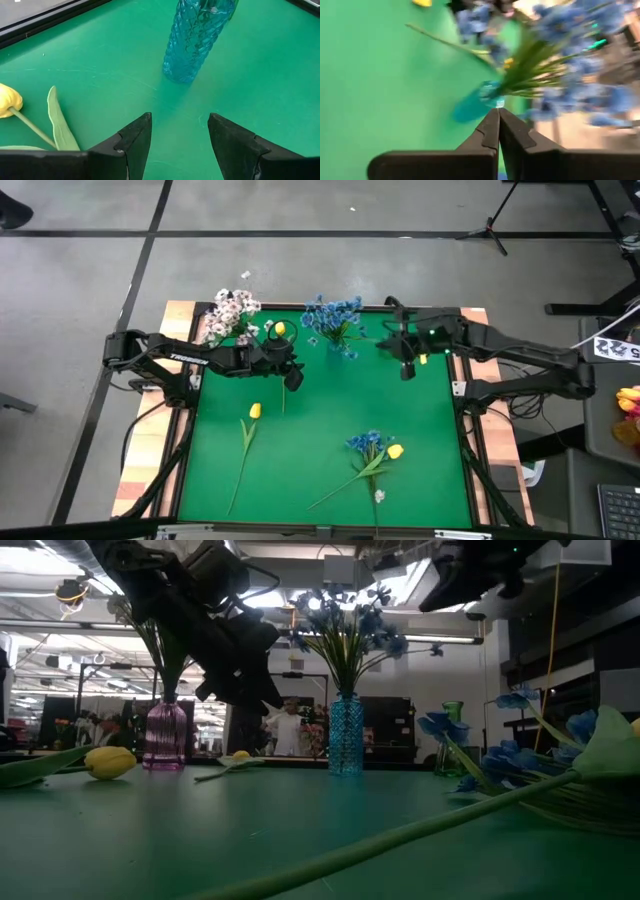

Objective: Sort flowers into vase by color
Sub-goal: Adjust the blue flowers in the blue vase

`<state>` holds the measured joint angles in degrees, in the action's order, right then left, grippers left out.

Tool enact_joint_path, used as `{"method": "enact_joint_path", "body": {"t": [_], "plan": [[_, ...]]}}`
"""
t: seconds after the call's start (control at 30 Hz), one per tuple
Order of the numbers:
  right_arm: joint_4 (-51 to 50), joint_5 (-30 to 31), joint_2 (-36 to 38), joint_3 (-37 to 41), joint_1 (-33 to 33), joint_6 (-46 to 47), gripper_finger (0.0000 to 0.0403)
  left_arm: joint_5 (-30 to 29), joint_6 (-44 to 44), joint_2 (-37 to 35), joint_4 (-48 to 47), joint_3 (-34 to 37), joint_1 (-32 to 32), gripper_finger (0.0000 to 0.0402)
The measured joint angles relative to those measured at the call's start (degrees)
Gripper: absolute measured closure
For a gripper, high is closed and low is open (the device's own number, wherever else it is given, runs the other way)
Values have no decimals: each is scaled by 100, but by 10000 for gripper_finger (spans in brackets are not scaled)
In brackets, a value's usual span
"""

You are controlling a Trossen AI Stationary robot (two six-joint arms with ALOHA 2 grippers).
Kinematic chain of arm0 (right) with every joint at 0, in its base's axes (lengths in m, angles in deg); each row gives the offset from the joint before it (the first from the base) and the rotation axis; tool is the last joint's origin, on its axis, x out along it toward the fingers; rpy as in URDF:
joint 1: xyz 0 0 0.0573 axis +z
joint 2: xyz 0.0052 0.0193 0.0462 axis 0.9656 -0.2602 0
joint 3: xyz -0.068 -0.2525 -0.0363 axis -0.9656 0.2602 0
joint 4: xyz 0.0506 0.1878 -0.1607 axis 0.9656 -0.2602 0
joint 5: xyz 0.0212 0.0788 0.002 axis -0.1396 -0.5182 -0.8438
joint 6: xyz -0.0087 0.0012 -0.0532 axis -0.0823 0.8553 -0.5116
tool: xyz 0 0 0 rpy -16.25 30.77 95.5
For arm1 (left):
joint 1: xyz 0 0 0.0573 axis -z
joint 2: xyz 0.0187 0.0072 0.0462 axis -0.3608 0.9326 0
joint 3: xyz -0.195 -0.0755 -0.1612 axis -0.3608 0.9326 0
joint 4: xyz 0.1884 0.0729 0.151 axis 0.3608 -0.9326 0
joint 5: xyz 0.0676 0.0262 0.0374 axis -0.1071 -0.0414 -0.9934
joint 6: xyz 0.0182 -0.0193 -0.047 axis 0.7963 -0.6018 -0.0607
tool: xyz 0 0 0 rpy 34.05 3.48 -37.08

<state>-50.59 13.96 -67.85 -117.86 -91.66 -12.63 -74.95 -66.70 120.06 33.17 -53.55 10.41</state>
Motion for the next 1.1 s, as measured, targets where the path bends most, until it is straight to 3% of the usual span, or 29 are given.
{"method": "enact_joint_path", "body": {"t": [0.07, 0.27, 0.43, 0.57, 1.1], "plan": [[-242, -44, -221, -2, 111, 64, 394, 0, 0, 0, 1, 0, 0, 210], [-400, 593, -1062, 4, 382, 41, 398, 0, 0, 0, 4, 0, 0, 210], [-350, 2048, -1649, 4, 397, -136, 400, -1, 0, 0, -11, 0, 0, 210], [104, 2654, -1879, 4, 399, -490, 400, -2, 0, 0, -18, 0, 0, 210], [1578, 2719, -1907, 7, 399, -1186, 400, -2, 0, 0, -39, 0, 0, 210]]}}
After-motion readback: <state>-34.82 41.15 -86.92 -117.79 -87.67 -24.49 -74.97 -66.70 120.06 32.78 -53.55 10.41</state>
